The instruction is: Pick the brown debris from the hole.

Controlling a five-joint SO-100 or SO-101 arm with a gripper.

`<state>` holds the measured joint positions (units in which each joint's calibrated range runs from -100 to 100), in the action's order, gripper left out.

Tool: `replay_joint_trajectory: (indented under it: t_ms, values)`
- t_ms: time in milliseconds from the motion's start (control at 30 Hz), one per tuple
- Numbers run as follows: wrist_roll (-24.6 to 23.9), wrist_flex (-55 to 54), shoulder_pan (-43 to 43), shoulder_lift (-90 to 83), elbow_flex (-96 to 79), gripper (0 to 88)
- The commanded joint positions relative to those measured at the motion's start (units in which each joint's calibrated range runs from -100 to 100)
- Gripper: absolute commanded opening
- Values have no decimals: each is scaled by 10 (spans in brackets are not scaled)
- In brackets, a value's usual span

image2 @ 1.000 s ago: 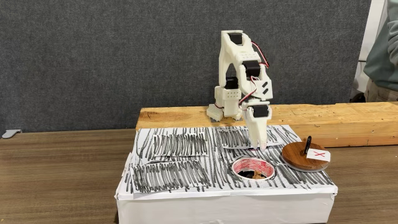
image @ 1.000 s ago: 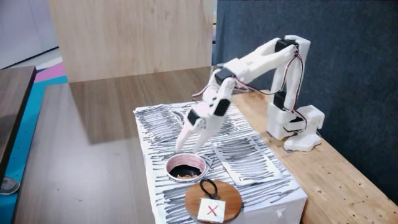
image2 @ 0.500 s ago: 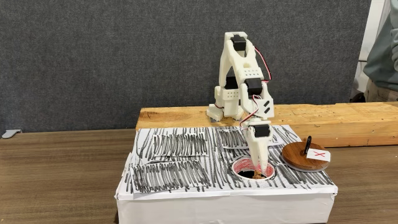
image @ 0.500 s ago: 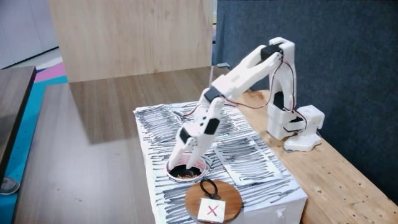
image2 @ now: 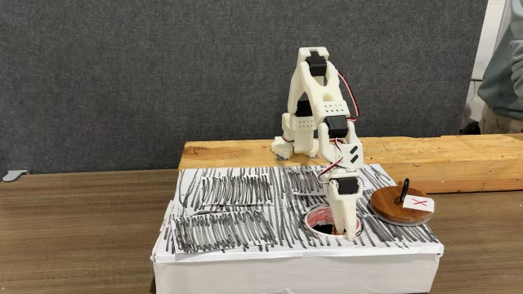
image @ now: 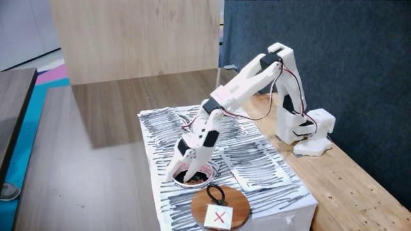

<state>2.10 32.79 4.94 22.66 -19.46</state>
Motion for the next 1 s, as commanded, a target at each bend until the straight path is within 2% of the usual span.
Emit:
replay_joint_trajectory:
  t_ms: [0,300,467,967]
  values:
    - [-4,8,-6,-42,-5,199]
    - [-4,7,3,-181,-137,199]
    - [-4,6,7,-180,-173,199]
    - [-4,0,113,-164,-164,199]
